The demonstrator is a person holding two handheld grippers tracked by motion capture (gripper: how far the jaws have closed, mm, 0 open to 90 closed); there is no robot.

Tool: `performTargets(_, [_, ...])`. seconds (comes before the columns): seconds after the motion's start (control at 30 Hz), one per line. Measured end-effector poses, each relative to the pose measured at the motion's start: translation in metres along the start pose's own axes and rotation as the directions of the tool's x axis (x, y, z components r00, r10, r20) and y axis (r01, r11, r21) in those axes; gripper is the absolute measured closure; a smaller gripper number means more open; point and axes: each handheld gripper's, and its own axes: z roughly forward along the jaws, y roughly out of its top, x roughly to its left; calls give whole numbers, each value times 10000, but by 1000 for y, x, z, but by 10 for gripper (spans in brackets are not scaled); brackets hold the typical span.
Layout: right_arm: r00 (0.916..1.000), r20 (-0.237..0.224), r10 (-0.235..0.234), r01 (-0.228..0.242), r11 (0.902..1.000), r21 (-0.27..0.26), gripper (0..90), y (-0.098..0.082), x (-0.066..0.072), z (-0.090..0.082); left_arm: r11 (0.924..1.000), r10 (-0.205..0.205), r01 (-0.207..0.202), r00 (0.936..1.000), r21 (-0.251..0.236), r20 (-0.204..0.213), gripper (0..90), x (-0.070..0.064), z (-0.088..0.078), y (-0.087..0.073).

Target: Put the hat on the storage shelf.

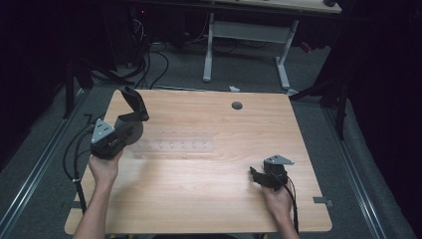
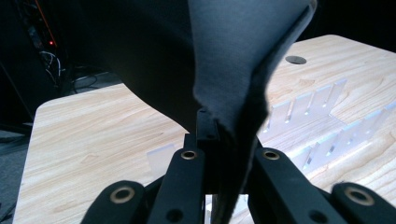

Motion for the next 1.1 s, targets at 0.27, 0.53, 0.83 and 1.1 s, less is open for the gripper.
performTargets(0.27, [10000,-33,16,-16,10000,-1,383,0,0,0,10000,-19,20,9997,61,-227,864,5,2,-2])
performTargets(0.53, [10000,-17,-8,8,10000,2,383,0,0,0,9999,-145,145,9992,-21,-370,864,7,2,-4])
performTargets(0.83, [10000,-13,-15,15,10000,2,383,0,0,0,9999,-140,140,9988,0,-465,863,9,2,-3])
performTargets(1.1, [10000,-13,-16,16,10000,2,384,0,0,0,9998,-183,183,9989,-7,-439,863,7,3,-5])
